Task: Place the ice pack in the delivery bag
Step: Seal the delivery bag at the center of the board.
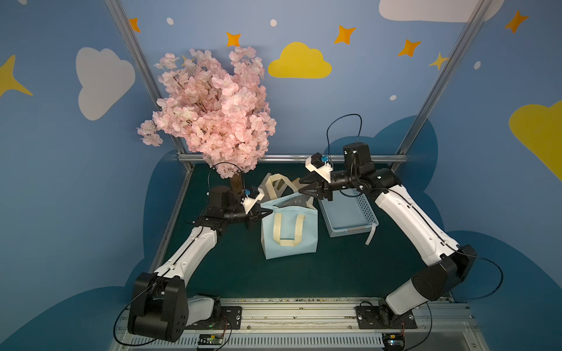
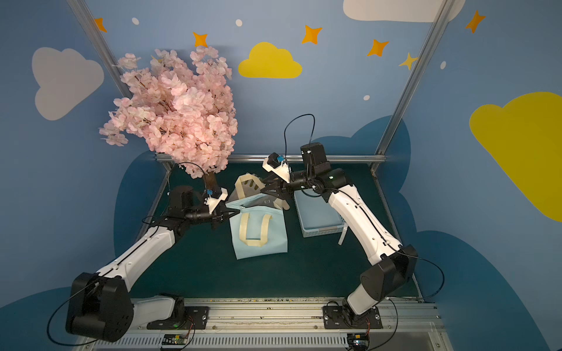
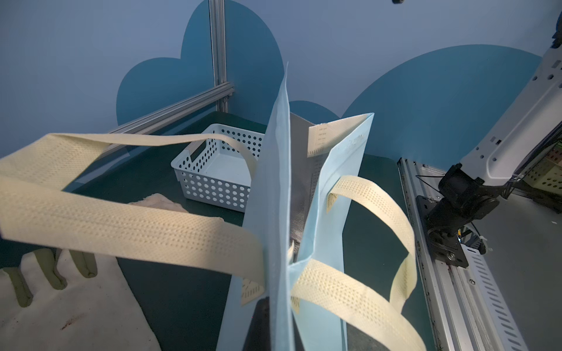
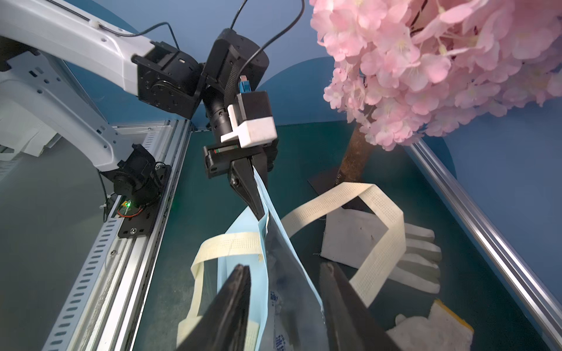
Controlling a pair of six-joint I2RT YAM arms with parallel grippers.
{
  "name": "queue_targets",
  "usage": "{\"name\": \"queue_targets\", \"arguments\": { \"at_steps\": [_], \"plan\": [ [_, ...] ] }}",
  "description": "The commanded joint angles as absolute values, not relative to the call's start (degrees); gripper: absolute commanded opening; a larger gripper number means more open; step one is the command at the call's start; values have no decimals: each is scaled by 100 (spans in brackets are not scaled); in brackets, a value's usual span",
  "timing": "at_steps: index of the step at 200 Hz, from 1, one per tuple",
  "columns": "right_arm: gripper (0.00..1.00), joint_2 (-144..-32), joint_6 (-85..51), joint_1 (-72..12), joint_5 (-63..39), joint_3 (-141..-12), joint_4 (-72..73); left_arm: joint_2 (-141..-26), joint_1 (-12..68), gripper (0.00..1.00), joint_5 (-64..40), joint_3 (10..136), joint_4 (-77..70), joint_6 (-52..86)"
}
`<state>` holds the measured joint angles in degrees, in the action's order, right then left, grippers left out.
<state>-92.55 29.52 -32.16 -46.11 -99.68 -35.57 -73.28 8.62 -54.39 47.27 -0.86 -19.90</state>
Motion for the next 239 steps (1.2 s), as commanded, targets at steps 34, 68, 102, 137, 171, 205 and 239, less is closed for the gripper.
{"name": "queue_targets", "arguments": {
  "at_steps": [34, 68, 102, 137, 171, 205, 239],
  "plan": [
    [29, -10075, 2863, -3773, -3007, -10712, -4148, -7335, 843, 3, -5379, 4852, 18, -2194],
    [26, -10178, 2687, -3850, -2761, -10772, -4187, -7330, 840, 3, -5355, 4817, 0, -2224],
    [27, -10049, 2969, -3945, -2808, -10504, -4368, -7327, 844, 3, -5285, 4825, -25, -2200],
    [32, -10010, 3018, -4011, -3034, -10294, -4417, -7331, 846, 3, -5210, 4825, -88, -2145],
    [32, -10104, 2985, -4120, -3075, -10281, -4460, -7348, 836, 3, -5112, 4830, -92, -2129],
    [36, -10184, 2930, -4170, -3080, -10266, -4456, -7331, 848, 3, -4963, 4827, -119, -2093],
    [36, -10339, 2945, -4175, -2990, -10255, -4474, -7312, 844, 3, -4887, 4773, -202, -2028]
  ]
}}
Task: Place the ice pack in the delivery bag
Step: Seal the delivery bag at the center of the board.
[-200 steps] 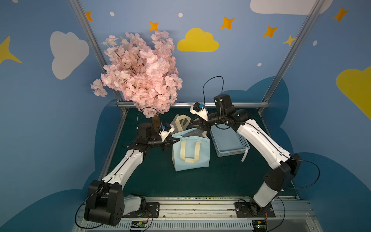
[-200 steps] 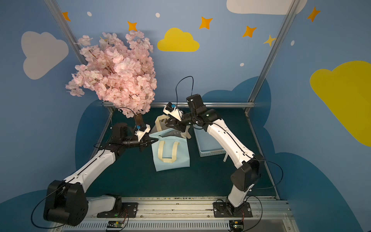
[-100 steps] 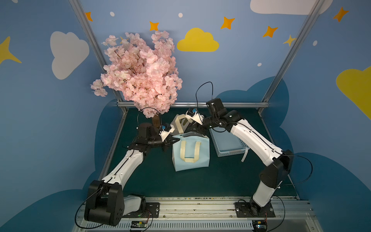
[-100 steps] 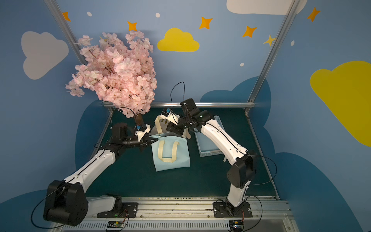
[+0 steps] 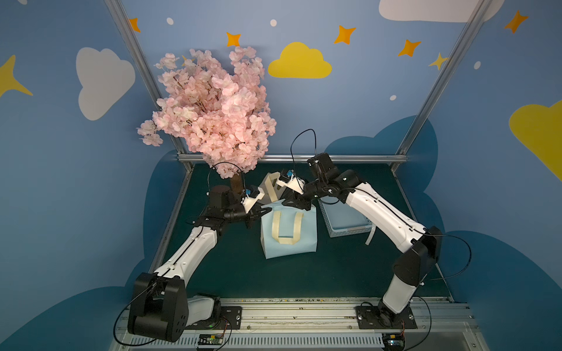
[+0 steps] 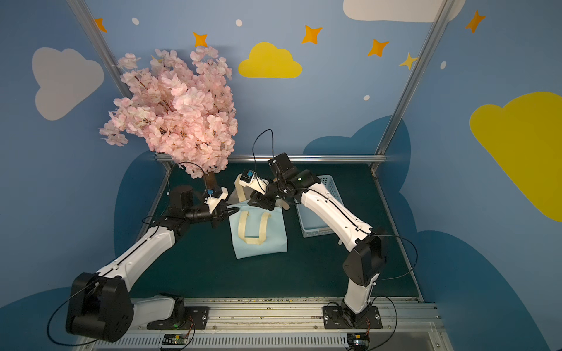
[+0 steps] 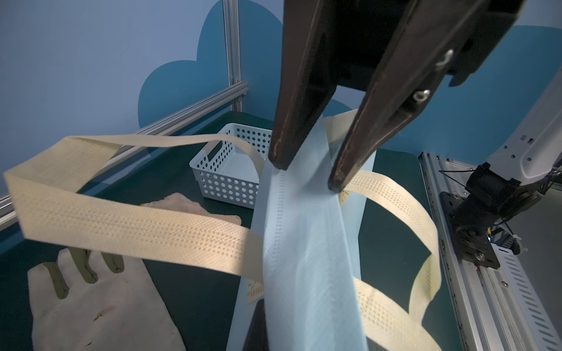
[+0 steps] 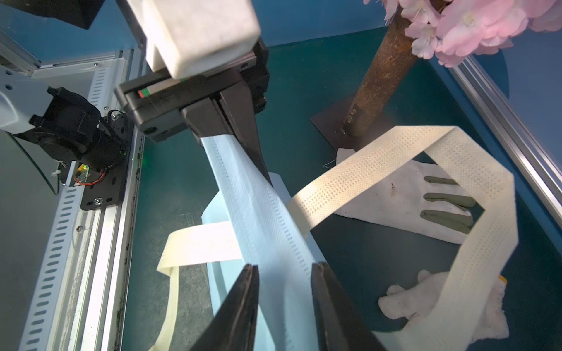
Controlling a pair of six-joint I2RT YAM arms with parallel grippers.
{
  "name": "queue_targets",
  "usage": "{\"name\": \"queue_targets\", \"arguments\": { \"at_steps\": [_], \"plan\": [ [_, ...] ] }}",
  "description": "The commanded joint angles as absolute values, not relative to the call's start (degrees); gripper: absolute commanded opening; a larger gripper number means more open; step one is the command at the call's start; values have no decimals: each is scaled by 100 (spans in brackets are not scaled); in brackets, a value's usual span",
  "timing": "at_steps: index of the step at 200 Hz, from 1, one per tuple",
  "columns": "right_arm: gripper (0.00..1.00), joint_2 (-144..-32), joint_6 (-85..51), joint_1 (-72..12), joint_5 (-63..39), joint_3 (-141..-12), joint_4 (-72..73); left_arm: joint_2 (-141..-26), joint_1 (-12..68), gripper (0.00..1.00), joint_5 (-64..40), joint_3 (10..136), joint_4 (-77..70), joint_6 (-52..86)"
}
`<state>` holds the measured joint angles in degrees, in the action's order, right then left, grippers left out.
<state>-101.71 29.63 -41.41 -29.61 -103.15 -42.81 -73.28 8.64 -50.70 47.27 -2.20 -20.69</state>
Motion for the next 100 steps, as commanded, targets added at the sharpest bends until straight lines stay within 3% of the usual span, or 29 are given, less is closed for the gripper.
{"name": "queue_targets", "arguments": {
  "at_steps": [1, 67, 90, 100],
  "plan": [
    [36, -10342, 2949, -4170, -2985, -10252, -4474, -7308, 844, 3, -4887, 4773, -202, -2029],
    [35, -10546, 3007, -4173, -2615, -10184, -4504, -7237, 842, 3, -4808, 4759, -196, -1979],
    [34, -10598, 3048, -4175, -2368, -10191, -4500, -7133, 843, 8, -4728, 4722, -95, -1986],
    [34, -10612, 3066, -4175, -2278, -10201, -4509, -7050, 836, 17, -4673, 4696, -18, -1986]
  ]
}}
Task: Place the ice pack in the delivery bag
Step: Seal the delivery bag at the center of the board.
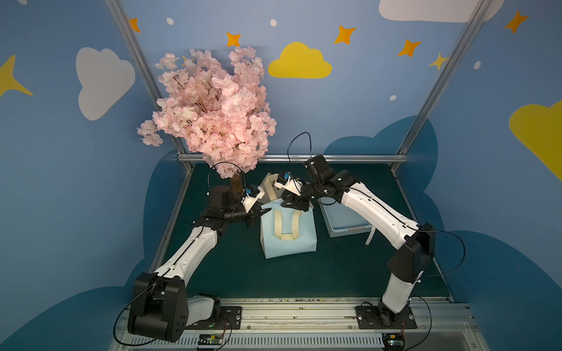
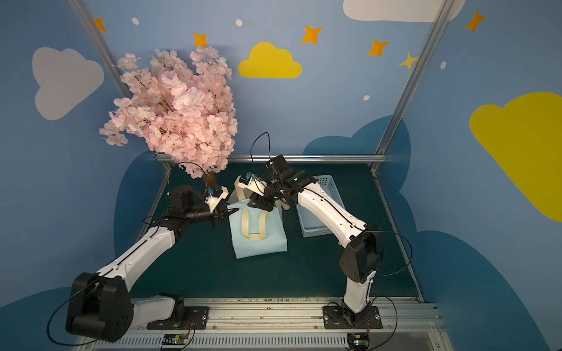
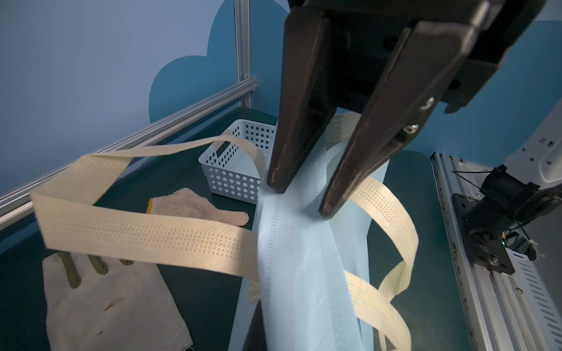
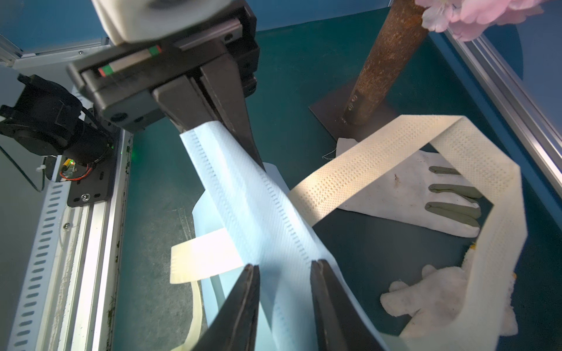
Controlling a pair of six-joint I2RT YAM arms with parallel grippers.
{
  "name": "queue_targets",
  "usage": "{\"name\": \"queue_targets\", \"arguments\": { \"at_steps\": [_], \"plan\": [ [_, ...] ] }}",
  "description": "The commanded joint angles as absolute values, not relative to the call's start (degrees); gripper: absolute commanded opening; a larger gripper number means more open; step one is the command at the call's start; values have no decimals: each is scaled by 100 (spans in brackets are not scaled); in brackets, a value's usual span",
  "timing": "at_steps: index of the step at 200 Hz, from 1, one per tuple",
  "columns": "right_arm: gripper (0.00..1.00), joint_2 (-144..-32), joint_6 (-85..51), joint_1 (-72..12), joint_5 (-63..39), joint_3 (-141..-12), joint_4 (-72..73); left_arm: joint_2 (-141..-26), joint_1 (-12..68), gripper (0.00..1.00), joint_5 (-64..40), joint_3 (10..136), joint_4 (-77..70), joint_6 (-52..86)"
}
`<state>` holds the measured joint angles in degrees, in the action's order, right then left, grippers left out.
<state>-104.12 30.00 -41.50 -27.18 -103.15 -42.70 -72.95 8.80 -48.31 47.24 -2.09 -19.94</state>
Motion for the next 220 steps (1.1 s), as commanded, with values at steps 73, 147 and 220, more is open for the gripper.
{"name": "queue_targets", "arguments": {
  "at_steps": [73, 147, 220],
  "plan": [
    [33, -10679, 3234, -4174, -1841, -10262, -4485, -5590, 710, 73, -4426, 4649, 1402, -1588],
    [33, -10670, 3217, -4178, -1886, -10279, -4430, -6582, 1482, 82, -3335, 6460, 2048, -286],
    [32, -10653, 3200, -4187, -1916, -10272, -4425, -7575, 1523, 79, -3081, 6926, 2497, -640]
  ]
}}
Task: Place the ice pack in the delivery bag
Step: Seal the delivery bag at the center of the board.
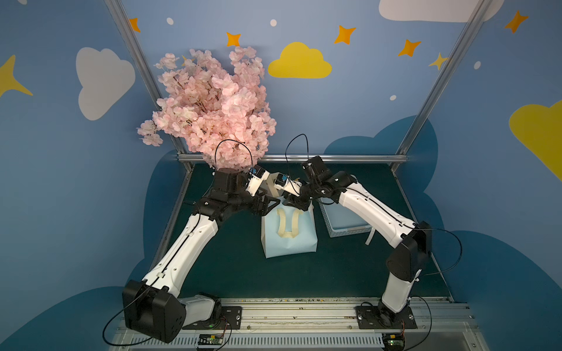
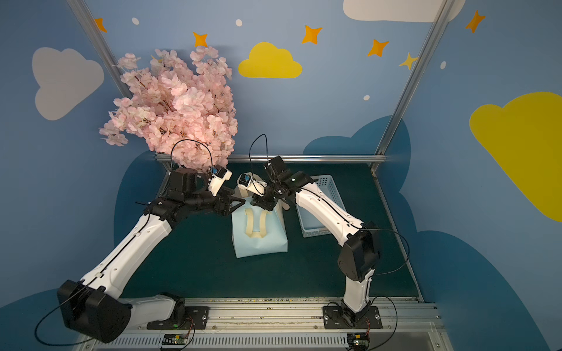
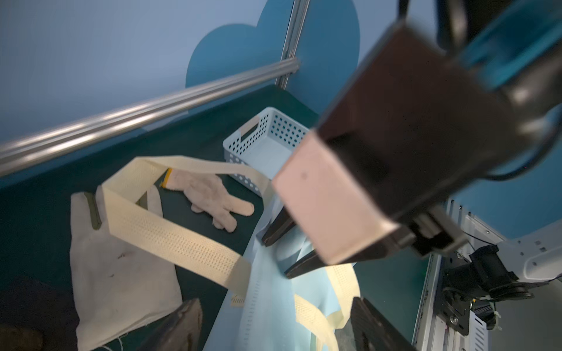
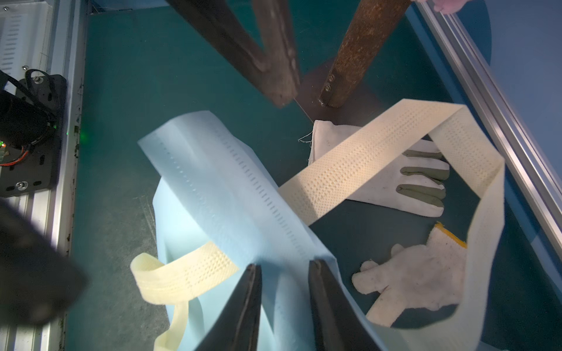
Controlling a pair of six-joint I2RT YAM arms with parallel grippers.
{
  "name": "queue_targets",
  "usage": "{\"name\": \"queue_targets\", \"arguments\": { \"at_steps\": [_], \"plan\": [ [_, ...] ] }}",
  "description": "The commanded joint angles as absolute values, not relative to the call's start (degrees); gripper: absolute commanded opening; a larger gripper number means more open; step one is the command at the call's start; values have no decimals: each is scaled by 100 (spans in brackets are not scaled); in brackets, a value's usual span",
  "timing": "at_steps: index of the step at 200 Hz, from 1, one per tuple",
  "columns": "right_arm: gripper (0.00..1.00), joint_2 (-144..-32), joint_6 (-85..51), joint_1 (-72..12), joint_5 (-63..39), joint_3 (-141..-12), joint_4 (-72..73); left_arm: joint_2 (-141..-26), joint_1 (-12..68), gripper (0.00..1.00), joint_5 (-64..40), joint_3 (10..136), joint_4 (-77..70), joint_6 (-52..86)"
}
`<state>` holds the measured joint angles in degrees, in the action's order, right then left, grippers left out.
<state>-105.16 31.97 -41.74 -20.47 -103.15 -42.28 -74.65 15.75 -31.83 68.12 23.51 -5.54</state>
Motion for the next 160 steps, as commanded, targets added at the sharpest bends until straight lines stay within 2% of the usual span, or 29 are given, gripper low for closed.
{"name": "queue_targets", "arguments": {
  "at_steps": [1, 94, 160],
  "plan": [
    [33, -10657, 3204, -4190, -1916, -10273, -4423, -7580, 1517, 79, -3087, 6926, 2496, -632],
    [33, -10661, 3230, -4216, -1864, -10277, -4409, -7925, 1316, 63, -3467, 6663, 2213, -283],
    [34, -10600, 3287, -4218, -1732, -10289, -4375, -8181, 1314, 59, -3780, 6492, 2243, -272]
  ]
}}
